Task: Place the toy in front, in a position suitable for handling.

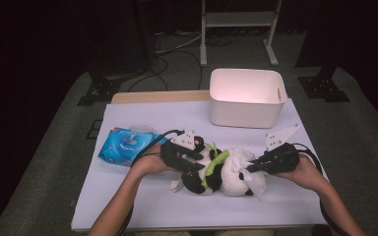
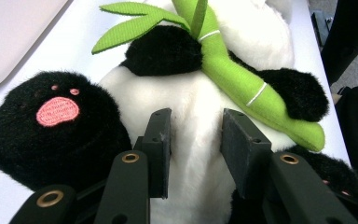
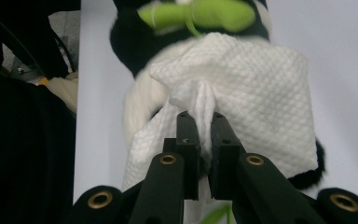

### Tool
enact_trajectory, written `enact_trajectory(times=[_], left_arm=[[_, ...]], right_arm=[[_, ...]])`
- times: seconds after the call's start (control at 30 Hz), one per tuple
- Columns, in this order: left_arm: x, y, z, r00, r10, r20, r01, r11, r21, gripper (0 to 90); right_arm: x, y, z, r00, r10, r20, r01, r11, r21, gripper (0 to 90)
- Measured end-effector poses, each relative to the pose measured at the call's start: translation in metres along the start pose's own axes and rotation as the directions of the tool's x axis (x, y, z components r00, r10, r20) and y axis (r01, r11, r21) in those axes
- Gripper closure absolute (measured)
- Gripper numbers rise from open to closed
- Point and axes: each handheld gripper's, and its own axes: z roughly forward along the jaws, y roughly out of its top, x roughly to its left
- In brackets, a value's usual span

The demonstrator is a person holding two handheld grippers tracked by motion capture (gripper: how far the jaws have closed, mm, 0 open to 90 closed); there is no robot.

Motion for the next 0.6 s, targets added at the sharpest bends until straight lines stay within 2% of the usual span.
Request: enact_trajectory(times=[0.2, 0.3, 0.4, 0.6], left_arm=[[0.000, 0.001, 0.000, 1.0000, -0.001, 0.004, 0.001, 1.0000, 0.007, 63.2], [0.000, 0.000, 0.000, 0.9999, -0.006, 0.013, 0.006, 1.0000, 0.003, 63.2], [0.000, -0.001, 0.001, 0.9996, -0.018, 0.022, 0.018, 0.9998, -0.005, 63.2], [-0.001, 0.001, 0.001, 0.9998, -0.004, 0.018, 0.004, 1.0000, 0.006, 63.3]], right_arm=[[-0.011, -0.023, -0.007, 0.9973, 0.069, 0.026, -0.069, 0.998, 0.013, 83.9], [-0.013, -0.027, -0.008, 0.9965, 0.080, 0.021, -0.080, 0.997, 0.001, 83.9], [-0.010, -0.019, -0.007, 0.9979, 0.061, 0.020, -0.061, 0.998, -0.002, 83.9], [-0.009, 0.012, 0.002, 0.9999, -0.011, -0.005, 0.011, 1.000, -0.011, 83.9]])
